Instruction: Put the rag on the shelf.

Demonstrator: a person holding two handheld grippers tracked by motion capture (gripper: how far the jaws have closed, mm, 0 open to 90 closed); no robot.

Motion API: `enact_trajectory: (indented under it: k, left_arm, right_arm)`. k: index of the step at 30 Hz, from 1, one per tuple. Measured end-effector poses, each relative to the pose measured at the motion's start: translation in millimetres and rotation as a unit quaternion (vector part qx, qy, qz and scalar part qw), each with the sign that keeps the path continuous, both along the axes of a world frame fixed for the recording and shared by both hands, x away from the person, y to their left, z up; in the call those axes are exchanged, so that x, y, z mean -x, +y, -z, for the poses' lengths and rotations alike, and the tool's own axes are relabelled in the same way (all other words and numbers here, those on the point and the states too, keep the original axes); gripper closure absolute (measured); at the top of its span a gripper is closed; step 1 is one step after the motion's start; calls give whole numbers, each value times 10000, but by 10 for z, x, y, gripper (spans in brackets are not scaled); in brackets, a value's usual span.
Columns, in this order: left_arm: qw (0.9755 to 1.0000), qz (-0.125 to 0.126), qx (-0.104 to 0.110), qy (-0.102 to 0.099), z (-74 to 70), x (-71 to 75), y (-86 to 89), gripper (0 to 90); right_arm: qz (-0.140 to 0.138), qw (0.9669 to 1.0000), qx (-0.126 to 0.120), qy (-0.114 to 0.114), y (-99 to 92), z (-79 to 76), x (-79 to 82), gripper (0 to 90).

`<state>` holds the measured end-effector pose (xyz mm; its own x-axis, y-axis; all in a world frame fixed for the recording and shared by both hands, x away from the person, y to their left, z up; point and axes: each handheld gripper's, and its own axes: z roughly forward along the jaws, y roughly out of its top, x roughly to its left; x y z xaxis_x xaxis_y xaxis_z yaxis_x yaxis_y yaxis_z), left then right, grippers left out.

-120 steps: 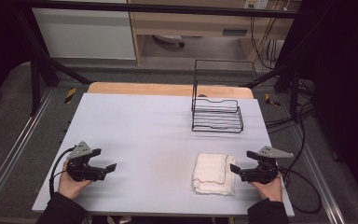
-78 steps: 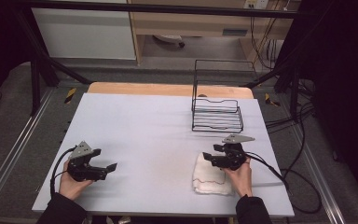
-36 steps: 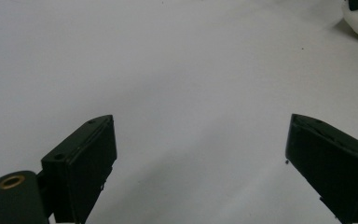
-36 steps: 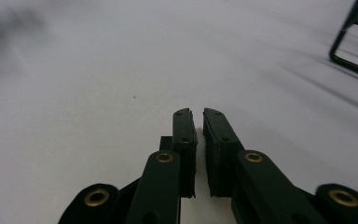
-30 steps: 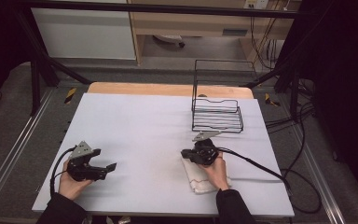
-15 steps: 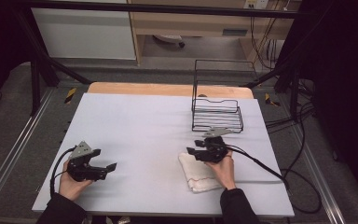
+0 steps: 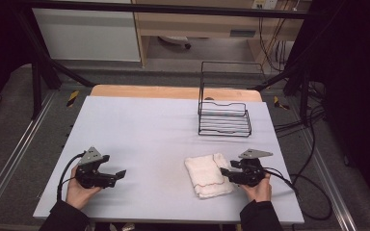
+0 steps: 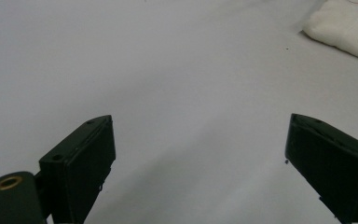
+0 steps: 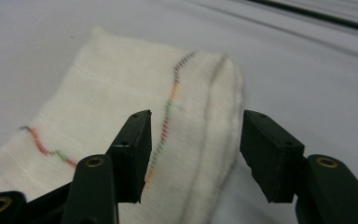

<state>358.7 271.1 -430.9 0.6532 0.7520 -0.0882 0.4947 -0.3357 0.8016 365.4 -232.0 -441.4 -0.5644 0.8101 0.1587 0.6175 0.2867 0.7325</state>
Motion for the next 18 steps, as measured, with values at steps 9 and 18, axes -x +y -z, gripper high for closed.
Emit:
enact_trajectory:
  k: [9,18]
  left_arm:
    - [10000,61,-34,59,12,0,-56,86]
    - [10000,41,3,88,14,0,-60,88]
  right_arm:
    - [184,9989,-168,388,-39,111,52,596]
    - [281,9965,-392,677,-2,88,85,784]
